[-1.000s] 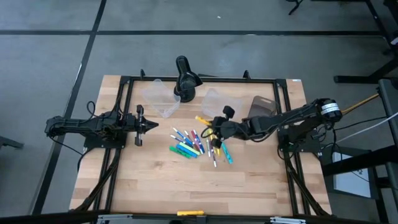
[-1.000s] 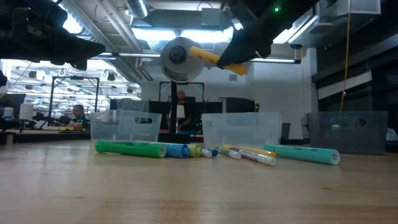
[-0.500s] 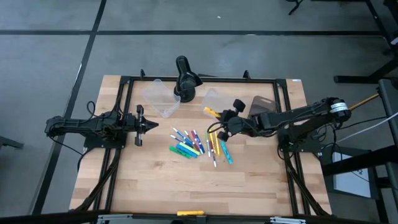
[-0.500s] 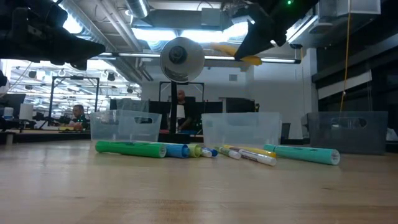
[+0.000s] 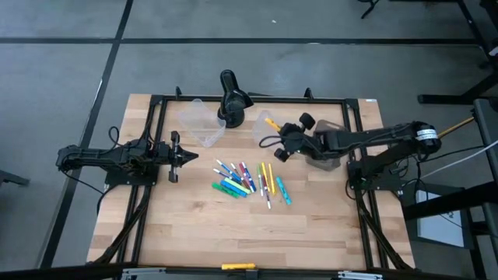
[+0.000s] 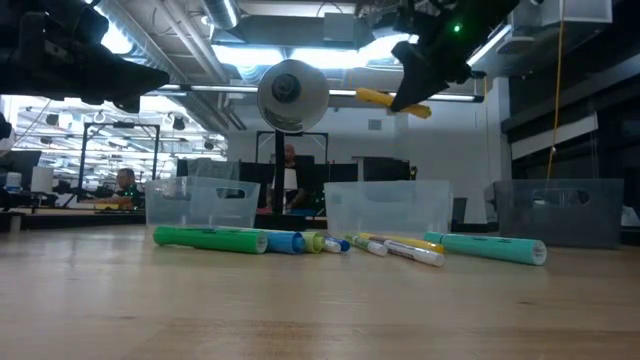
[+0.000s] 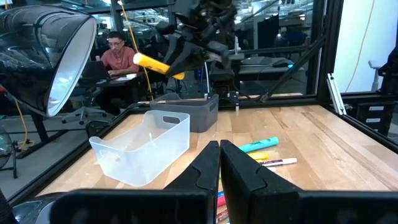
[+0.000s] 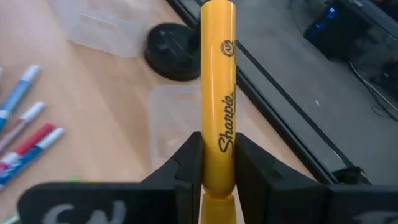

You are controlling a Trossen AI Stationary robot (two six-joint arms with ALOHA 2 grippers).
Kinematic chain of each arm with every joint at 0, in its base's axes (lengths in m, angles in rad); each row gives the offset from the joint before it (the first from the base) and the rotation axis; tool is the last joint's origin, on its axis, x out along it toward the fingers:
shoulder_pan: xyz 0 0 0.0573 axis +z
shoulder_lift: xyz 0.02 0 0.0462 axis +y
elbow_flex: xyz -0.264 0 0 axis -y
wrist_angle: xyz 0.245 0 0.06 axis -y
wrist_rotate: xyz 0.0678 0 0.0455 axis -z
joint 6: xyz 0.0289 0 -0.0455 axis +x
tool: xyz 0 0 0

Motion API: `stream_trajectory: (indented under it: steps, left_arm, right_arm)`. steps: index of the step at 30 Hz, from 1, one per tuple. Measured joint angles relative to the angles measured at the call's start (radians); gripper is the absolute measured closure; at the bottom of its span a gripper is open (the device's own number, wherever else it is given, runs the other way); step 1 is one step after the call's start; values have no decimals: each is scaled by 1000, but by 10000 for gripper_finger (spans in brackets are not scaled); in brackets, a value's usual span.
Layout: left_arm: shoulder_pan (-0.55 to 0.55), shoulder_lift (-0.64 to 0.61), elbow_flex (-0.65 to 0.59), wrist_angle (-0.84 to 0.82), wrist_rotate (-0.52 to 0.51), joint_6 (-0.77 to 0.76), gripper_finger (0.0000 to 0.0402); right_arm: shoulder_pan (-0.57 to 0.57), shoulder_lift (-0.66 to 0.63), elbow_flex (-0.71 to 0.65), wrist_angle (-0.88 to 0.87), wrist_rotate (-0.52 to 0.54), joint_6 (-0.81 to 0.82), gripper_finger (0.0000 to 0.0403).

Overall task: Pick & Place Markers
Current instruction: Put the top yellow highlighter in the right transparent bin

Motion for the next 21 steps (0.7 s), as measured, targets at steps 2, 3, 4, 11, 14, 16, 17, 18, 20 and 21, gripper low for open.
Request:
stream_trajectory:
  steps: [2, 3, 4, 11, 14, 16, 17, 18, 20, 21]
  left_arm:
    - [0, 0, 0, 0, 0, 0, 393]
    - [0, 0, 0, 0, 0, 0, 393]
    - [0, 0, 0, 0, 0, 0, 392]
    - [0, 0, 0, 0, 0, 0, 389]
    - [0, 0, 0, 0, 0, 0, 391]
    - [0, 0, 0, 0, 0, 0, 392]
    - [0, 0, 0, 0, 0, 0, 393]
    - [0, 0, 0, 0, 0, 0, 393]
    - [0, 0, 0, 0, 0, 0, 393]
    - [0, 0, 0, 0, 0, 0, 392]
  right_arm:
    - [-25, 0, 0, -1, -1, 0, 335]
    - [-38, 0, 0, -2, -2, 0, 335]
    - [-50, 0, 0, -5, -7, 0, 335]
    - [-144, 1, -52, 41, -86, -21, 335]
    - [-190, 1, -98, 107, -126, -30, 335]
    - [-217, 1, -126, 129, -156, -31, 335]
    - [-228, 1, -137, 146, -168, -31, 335]
    - [-238, 1, -150, 163, -177, -31, 335]
    - [-255, 1, -172, 175, -194, -31, 335]
    - [-260, 1, -179, 180, -203, -32, 335]
